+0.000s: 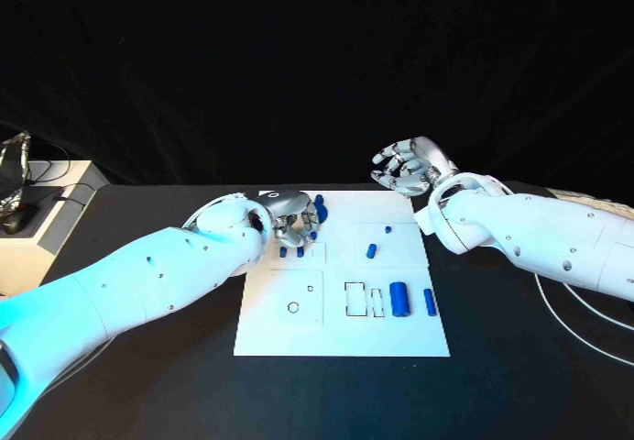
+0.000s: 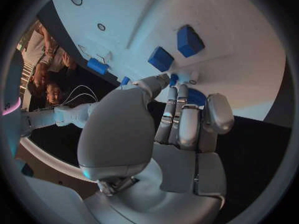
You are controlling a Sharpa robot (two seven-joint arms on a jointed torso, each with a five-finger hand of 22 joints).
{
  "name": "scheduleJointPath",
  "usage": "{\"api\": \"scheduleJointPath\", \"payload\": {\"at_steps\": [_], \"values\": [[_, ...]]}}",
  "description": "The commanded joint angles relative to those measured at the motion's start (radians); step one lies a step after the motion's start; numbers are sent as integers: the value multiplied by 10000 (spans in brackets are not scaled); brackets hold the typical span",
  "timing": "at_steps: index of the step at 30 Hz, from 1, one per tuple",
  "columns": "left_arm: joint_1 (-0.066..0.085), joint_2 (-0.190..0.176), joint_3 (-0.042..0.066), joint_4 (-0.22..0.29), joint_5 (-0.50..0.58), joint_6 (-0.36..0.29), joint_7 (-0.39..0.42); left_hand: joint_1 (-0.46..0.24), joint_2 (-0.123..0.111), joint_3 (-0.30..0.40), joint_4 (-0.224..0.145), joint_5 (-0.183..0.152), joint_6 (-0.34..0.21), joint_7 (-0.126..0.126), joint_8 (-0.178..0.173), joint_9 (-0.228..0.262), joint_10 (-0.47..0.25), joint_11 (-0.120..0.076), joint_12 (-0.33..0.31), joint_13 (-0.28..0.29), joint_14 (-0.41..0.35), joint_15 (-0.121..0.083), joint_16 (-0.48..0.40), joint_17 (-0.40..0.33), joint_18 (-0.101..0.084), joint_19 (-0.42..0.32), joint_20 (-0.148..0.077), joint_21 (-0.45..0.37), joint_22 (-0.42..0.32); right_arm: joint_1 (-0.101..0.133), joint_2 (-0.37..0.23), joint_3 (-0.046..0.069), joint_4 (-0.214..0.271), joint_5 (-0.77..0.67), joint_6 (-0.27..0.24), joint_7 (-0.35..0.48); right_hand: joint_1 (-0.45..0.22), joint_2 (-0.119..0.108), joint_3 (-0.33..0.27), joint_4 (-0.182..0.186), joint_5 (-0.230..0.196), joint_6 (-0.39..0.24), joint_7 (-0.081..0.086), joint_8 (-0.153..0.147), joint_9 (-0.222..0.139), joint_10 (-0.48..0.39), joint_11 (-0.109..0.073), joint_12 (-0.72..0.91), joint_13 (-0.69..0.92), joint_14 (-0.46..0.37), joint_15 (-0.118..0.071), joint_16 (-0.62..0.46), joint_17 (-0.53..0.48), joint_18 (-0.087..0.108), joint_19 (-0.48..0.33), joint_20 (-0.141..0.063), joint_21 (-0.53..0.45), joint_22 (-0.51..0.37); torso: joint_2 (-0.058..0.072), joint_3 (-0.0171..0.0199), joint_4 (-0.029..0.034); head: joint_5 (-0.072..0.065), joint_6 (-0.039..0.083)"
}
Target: Assemble the parts on the task board
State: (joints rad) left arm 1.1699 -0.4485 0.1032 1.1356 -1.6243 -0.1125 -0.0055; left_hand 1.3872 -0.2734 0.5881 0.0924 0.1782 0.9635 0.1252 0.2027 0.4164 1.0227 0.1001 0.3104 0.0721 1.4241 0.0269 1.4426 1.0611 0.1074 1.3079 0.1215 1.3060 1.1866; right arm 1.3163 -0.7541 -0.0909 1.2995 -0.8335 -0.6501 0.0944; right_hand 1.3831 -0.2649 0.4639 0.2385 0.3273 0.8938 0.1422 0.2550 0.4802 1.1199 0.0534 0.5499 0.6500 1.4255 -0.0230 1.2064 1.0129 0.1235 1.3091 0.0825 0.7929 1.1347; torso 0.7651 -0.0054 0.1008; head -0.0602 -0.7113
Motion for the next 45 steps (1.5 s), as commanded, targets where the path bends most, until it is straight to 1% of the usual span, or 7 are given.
{"api": "scheduleJointPath", "payload": {"at_steps": [1, 13, 19, 26, 33, 39, 45], "values": [[19, 57, 4, -22, -97, 201, -78, -1, 90, 73, 12, -34, 70, 22, 59, 6, 94, 4, -32, 11, 90, -12, -10, 7, -120, 79, 1, 80, 27, 0, 16, 2, 14, -102, -5, 47, -52, -11, 59, -8, 41, 25, 8, -54, 10, 53, 0, -31, -9, 35, 2, -34, -8, 146, 80, -19, -35, -8, 5, -6, -3, -12, -6], [29, 177, 4, -188, -92, 329, -176, 16, 155, 193, -6, -43, 57, 59, 23, -11, 180, -15, -93, 9, 108, -29, -16, 12, -126, 97, -16, 99, 51, 4, 38, 2, 15, -130, 12, 17, -65, -9, 63, -11, 43, 32, 6, -55, 15, 64, -1, -46, -29, 31, 1, -60, -34, 148, 82, -19, -52, -18, 13, -9, 4, -54, -58], [30, 240, 4, -208, -74, 392, -172, 49, 223, 336, -56, -57, 117, 79, 24, -11, 346, -54, -141, 19, 131, -60, -13, 39, -135, 119, -39, 128, 89, 5, 52, 2, 13, -144, 25, -1, -65, -9, 63, -11, 43, 32, 6, -55, 15, 64, -1, -46, -29, 31, 1, -60, -34, 148, 82, -19, -52, -18, 19, -6, -12, -64, -88], [34, 249, 3, -194, -14, 380, -143, 86, 284, 500, -142, -78, 215, 88, 41, 0, 562, -111, -205, 38, 147, -109, -11, 53, -144, 142, -77, 166, 134, 6, 59, 2, 6, -173, 34, -27, -79, -5, 70, -18, 45, 49, 0, -51, 24, 89, -6, -61, -55, 29, -2, -88, -58, 152, 83, -21, -82, -35, -7, -7, 14, -94, -127], [35, 257, 3, -167, 40, 456, -145, 73, 271, 516, -154, -90, 202, 92, 27, -5, 593, -116, -225, 40, 146, -116, -14, 41, -150, 156, -84, 183, 158, 6, 68, 2, 1, -191, 37, -42, -79, -5, 70, -18, 45, 49, 0, -51, 24, 89, -6, -61, -55, 29, -2, -88, -58, 152, 83, -21, -82, -35, -11, -7, 10, -86, -142], [36, 254, 3, -192, 53, 541, -163, 138, 388, 703, -312, -98, 395, 96, 88, 32, 938, -215, -261, 103, 162, -196, -3, 78, -160, 175, -144, 230, 213, 6, 69, 2, -3, -199, 38, -51, -86, -6, 73, -26, 46, 60, -6, -50, 30, 109, -10, -70, -73, 29, -5, -106, -72, 152, 89, -22, -87, -38, -15, -5, 6, -78, -143], [36, 254, 3, -210, 57, 305, -118, 241, 555, 926, -575, -95, 640, 99, 163, 81, 1316, -287, -303, 204, 176, -271, 7, 112, -181, 216, -218, 315, 315, 6, 70, 2, -2, -209, 39, -59, -89, -7, 74, -30, 46, 65, -7, -49, 32, 117, -12, -72, -79, 29, -7, -112, -77, 150, 94, -23, -82, -35, -12, -7, 17, -75, -129]]}}
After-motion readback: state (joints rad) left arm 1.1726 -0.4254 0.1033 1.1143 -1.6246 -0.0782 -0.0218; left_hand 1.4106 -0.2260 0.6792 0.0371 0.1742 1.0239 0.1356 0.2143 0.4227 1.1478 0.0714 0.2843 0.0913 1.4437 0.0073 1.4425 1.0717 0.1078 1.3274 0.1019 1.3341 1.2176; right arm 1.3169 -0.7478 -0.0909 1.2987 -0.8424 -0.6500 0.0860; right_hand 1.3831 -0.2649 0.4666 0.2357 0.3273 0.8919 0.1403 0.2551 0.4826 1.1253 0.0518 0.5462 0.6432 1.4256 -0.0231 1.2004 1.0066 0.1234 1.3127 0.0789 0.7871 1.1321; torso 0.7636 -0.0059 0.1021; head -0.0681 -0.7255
